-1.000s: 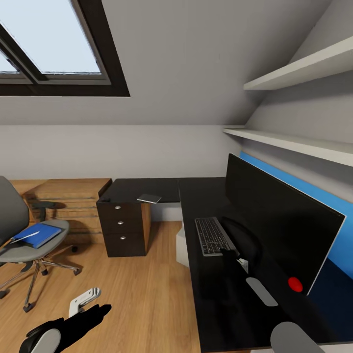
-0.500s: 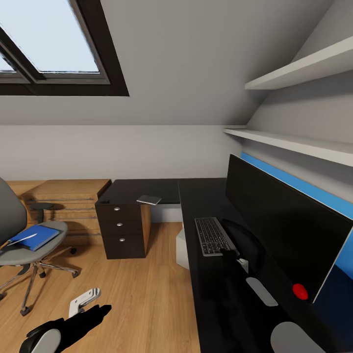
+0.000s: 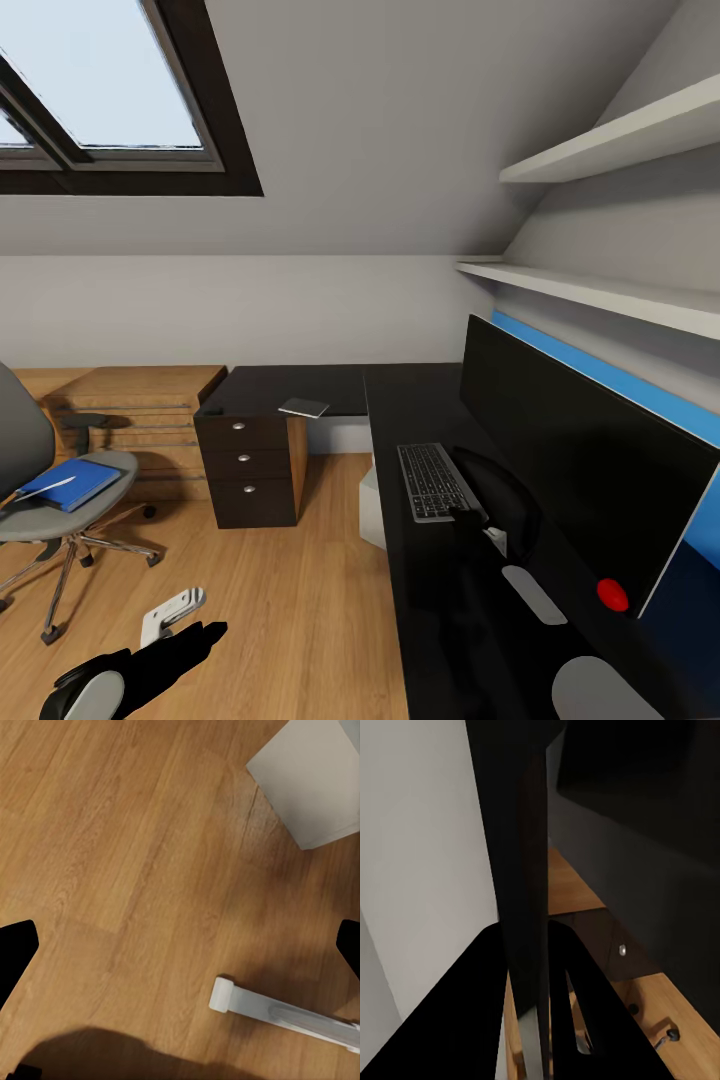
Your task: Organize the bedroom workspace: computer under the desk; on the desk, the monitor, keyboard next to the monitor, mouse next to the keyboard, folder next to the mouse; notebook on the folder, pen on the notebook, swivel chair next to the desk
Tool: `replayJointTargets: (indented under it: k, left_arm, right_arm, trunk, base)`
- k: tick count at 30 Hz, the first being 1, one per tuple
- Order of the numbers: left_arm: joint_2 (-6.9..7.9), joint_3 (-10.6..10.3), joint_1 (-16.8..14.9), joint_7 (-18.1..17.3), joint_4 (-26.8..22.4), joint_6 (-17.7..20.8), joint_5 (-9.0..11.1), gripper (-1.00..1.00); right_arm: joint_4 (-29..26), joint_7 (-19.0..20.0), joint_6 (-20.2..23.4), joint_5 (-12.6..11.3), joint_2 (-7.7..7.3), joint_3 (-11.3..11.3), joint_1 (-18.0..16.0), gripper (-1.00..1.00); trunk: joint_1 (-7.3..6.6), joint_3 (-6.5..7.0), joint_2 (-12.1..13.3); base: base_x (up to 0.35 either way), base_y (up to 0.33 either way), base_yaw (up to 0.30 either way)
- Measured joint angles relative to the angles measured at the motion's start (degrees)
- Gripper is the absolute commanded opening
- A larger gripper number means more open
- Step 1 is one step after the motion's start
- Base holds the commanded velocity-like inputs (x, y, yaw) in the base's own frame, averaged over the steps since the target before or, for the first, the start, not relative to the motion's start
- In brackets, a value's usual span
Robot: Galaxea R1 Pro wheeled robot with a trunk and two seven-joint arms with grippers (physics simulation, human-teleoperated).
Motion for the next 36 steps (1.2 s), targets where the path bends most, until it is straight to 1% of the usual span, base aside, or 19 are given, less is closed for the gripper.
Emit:
replayJointTargets:
  k: [1, 2, 6, 9, 36]
  left_arm:
    - [0.00, 0.0, 0.0, 0.0, 0.0, 0.0, 0.0, 1.00]
    - [0.00, 0.0, 0.0, 0.0, 0.0, 0.0, 0.0, 1.00]
    - [0.00, 0.0, 0.0, -0.1, 0.0, 0.0, -0.1, 1.00]
    - [0.00, 0.0, 0.0, -0.1, 0.0, 0.0, -0.1, 1.00]
    - [0.00, 0.0, 0.0, -0.1, 0.0, 0.0, -0.1, 1.00]
  right_arm:
    - [0.0, 0.0, 0.0, 0.0, 0.00, 0.0, 0.0, -1.00]
    - [0.0, 0.0, 0.0, 0.0, -0.05, 0.0, 0.0, 1.00]
    - [0.0, 0.0, 0.1, -0.1, -0.61, 0.0, 0.0, 1.00]
    - [0.0, 0.0, 0.0, -0.1, -0.74, 0.0, 0.0, 1.00]
    - [0.0, 0.0, 0.0, -0.1, -0.79, 0.0, 0.0, 1.00]
  trunk:
    - [0.00, 0.00, 0.0]
    - [0.00, 0.00, 0.0]
    - [0.00, 0.00, 0.0]
    - [0.00, 0.00, 0.0]
    - [0.00, 0.00, 0.0]
  base:
    - [0.000, 0.000, 0.000]
    - [0.000, 0.000, 0.000]
    - [0.000, 0.000, 0.000]
    - [0.000, 0.000, 0.000]
    - [0.000, -0.020, 0.000]
